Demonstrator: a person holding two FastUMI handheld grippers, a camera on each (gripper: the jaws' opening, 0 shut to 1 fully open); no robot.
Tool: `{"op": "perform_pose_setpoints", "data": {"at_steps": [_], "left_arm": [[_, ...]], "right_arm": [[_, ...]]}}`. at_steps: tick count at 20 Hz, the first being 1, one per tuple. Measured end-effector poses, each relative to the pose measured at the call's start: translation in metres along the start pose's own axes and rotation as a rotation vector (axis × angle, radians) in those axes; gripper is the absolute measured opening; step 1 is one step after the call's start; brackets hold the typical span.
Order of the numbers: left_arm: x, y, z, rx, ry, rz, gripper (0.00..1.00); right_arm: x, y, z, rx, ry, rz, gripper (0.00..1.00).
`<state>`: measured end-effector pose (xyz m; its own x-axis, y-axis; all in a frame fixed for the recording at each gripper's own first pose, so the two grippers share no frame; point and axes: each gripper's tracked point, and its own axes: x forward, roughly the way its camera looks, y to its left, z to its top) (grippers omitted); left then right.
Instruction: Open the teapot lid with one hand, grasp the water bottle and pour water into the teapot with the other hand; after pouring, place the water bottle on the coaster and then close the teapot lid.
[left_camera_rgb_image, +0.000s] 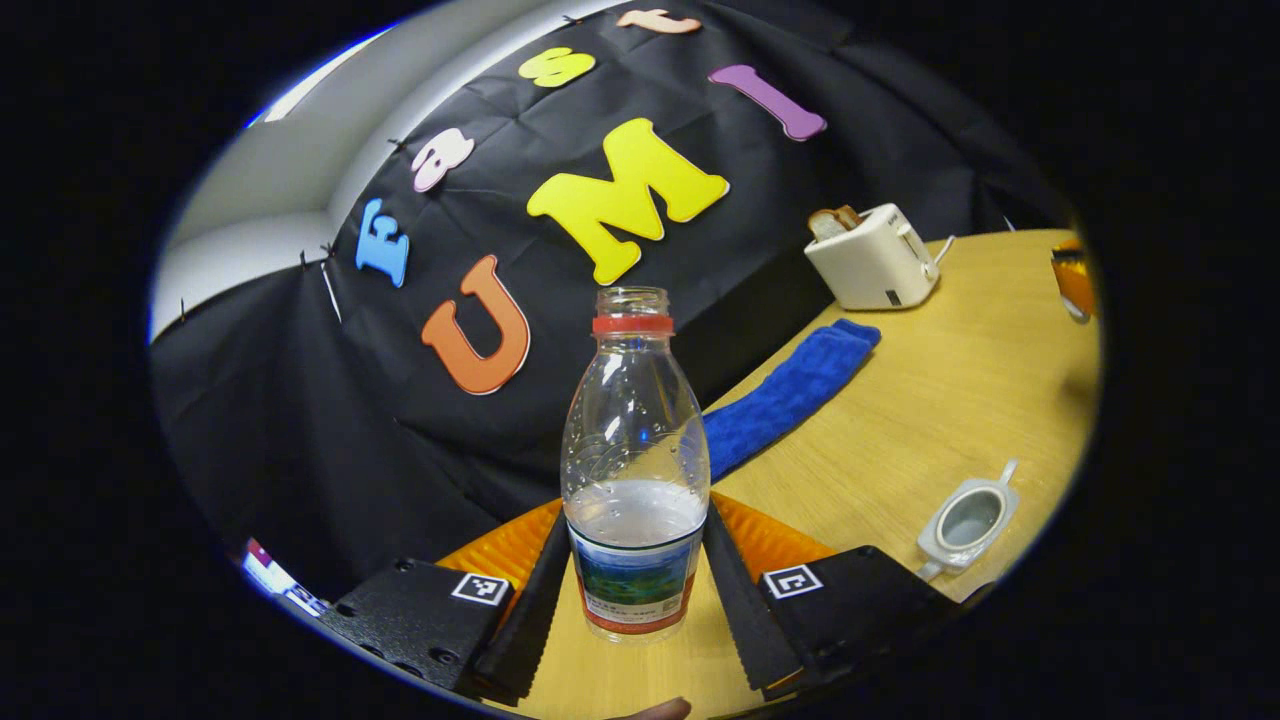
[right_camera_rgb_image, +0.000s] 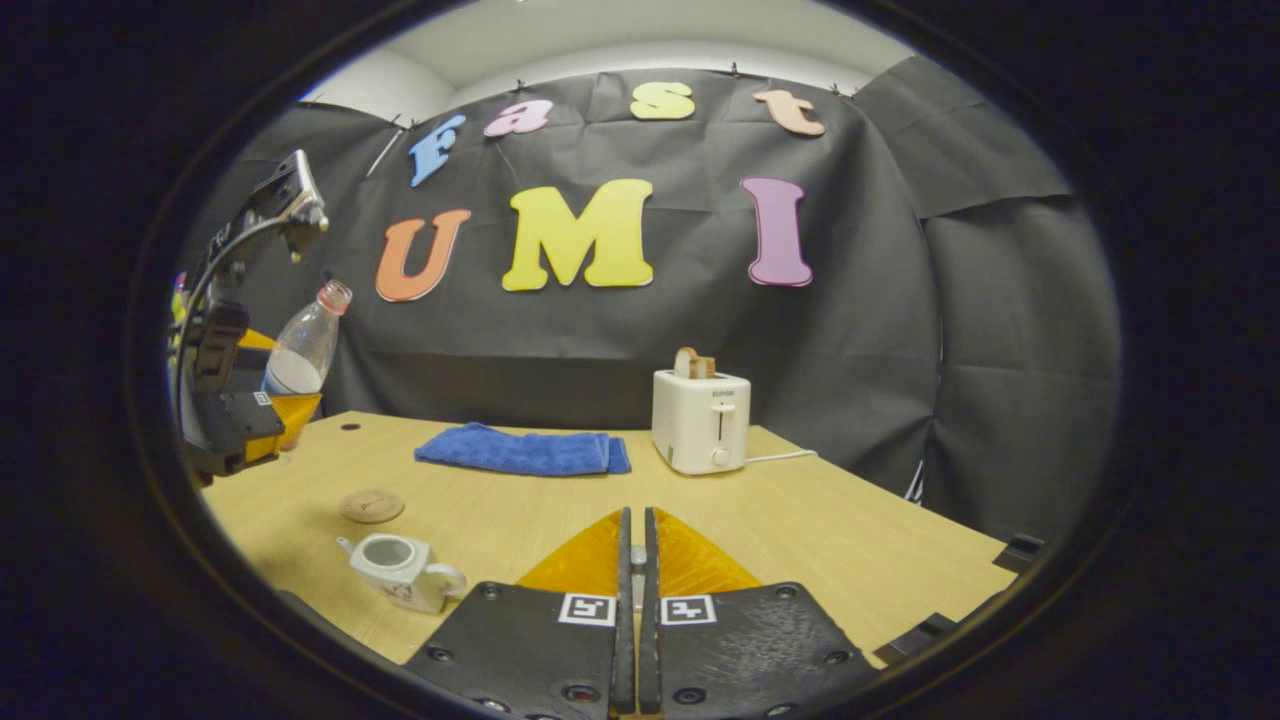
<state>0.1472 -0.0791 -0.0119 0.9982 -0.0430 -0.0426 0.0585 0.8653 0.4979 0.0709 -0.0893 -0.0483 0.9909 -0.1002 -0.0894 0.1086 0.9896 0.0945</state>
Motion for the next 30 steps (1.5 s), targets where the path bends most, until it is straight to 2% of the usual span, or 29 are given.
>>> {"op": "perform_pose_setpoints", "data": {"at_steps": [5, 9, 11, 19, 24, 30], "left_arm": [[0.02, -0.013, -0.004, -0.295, -0.053, -0.067, 0.77], [0.038, -0.028, -0.015, -0.474, -0.047, -0.14, 0.78], [0.045, -0.036, -0.021, -0.507, -0.051, -0.169, 0.78], [0.071, -0.036, -0.029, -0.599, -0.096, -0.162, 0.8], [0.079, -0.039, -0.04, -0.605, -0.072, -0.142, 0.8], [0.078, -0.04, -0.037, -0.644, -0.088, -0.159, 0.81]], "right_arm": [[0.003, -0.001, -0.001, -0.003, -0.005, 0.0, 0.02], [0.006, 0.003, -0.006, -0.018, -0.011, 0.004, 0.02], [0.008, 0.005, -0.012, -0.022, 0.004, 0.007, 0.02], [0.015, 0.012, -0.023, -0.031, 0.025, 0.023, 0.02], [0.019, 0.01, -0.032, -0.034, 0.046, 0.015, 0.02], [0.018, 0.017, -0.037, -0.046, 0.059, 0.016, 0.02]]}}
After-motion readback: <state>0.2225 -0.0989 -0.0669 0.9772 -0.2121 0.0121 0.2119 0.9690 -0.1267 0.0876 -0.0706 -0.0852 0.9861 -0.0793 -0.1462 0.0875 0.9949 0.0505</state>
